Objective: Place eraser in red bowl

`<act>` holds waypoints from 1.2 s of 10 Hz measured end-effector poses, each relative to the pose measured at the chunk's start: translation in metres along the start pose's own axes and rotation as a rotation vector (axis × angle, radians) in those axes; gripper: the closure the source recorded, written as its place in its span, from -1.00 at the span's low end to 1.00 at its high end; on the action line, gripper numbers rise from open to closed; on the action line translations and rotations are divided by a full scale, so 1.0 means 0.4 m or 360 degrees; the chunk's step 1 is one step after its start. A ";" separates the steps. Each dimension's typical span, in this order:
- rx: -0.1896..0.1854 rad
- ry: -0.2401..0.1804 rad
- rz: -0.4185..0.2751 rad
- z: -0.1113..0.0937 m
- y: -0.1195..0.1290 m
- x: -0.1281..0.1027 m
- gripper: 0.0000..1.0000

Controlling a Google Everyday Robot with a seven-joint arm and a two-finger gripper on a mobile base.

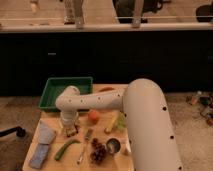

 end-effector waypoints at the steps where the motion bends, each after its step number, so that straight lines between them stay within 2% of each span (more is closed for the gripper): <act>1: 0.0014 -0.0005 -0.0006 0.010 -0.006 0.003 -0.36; 4: -0.0011 -0.0002 0.0001 -0.009 0.017 0.000 0.29; 7: -0.0006 -0.0009 0.0005 -0.018 0.017 -0.003 0.89; 9: -0.0002 -0.0011 -0.0002 -0.017 0.012 -0.003 1.00; 10: 0.0025 -0.0020 -0.0010 -0.007 0.014 -0.005 1.00; 12: 0.0028 -0.0024 -0.0017 -0.007 0.012 -0.006 1.00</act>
